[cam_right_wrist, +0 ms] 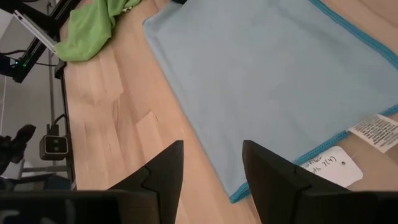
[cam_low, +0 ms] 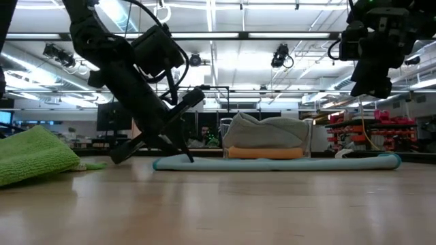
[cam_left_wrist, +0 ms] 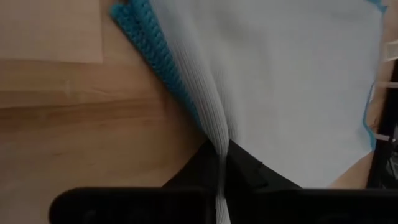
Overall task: Fold microfiber towels
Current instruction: Fold the blue microfiber cloth
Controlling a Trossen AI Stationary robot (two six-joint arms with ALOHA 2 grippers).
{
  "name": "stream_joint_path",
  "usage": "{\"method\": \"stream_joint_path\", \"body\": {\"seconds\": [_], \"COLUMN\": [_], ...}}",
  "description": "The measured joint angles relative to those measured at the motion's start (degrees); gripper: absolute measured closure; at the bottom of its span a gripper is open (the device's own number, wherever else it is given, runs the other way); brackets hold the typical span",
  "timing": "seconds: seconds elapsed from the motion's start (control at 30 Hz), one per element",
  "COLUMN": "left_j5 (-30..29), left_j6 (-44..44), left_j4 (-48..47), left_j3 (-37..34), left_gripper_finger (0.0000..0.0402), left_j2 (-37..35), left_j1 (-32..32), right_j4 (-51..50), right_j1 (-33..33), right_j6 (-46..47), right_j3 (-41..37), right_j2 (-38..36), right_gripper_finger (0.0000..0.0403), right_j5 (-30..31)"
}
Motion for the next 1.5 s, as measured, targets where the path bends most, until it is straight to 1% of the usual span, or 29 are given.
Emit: {"method": "stream_joint_path", "body": {"seconds": [0.07, 0.17, 0.27, 0.37, 0.53, 0.6, 0.7, 0.87, 1.03, 1.2, 1.37, 1.5], "left_j5": [-3.1, -6.7, -8.1, -9.2, -10.7, -11.6, -11.7, -11.6, -11.4, -11.3, -11.2, -10.5], "left_j6": [0.7, 0.9, 1.5, 2.5, 5.0, 6.8, 9.8, 14.2, 15.4, 16.8, 19.2, 21.7], "left_j4": [1.8, 4.0, 6.2, 7.8, 13.8, 15.3, 16.1, 16.1, 16.1, 17.1, 17.1, 17.1], "left_j3": [-0.1, -0.1, -0.1, -0.1, 0.2, 0.9, 3.1, 5.7, 6.8, 8.0, 10.1, 12.3], "left_gripper_finger": [0.0391, 0.0387, 0.0390, 0.0391, 0.0391, 0.0391, 0.0391, 0.0391, 0.0391, 0.0391, 0.0391, 0.0391], "left_j2": [-0.5, -0.6, -0.5, -0.5, -0.4, -0.4, -0.5, -0.6, -0.6, -0.7, -0.7, -0.7], "left_j1": [-1.0, -1.7, -1.8, -2.2, -2.2, -2.2, -2.1, -1.8, -1.8, -1.9, -2.0, -2.0], "right_j4": [-0.5, -1.6, -1.8, -1.7, -1.7, -1.3, -0.8, 1.3, 5.0, 5.8, 11.0, 13.7], "right_j1": [0.0, 0.0, 0.0, 0.0, 0.0, 0.0, 0.0, 0.0, 0.1, 0.8, 0.9, 0.8], "right_j6": [1.2, 2.7, 3.6, 2.0, -1.1, -2.4, -2.6, -5.3, -5.6, -6.3, -5.2, -4.6], "right_j3": [0.0, 0.0, 0.0, 0.0, 0.0, 0.0, 0.0, 0.0, 0.0, -0.1, -2.2, -2.7], "right_j2": [0.0, 0.0, 0.7, 2.4, 6.5, 8.3, 11.7, 18.2, 23.9, 30.3, 34.7, 36.7], "right_gripper_finger": [0.0231, 0.0235, 0.0252, 0.0289, 0.0379, 0.0394, 0.0389, 0.0397, 0.0399, 0.0400, 0.0401, 0.0402], "right_j5": [0.9, 4.1, 5.6, 6.3, 9.2, 9.8, 10.6, 12.0, 12.7, 12.7, 12.7, 12.2]}}
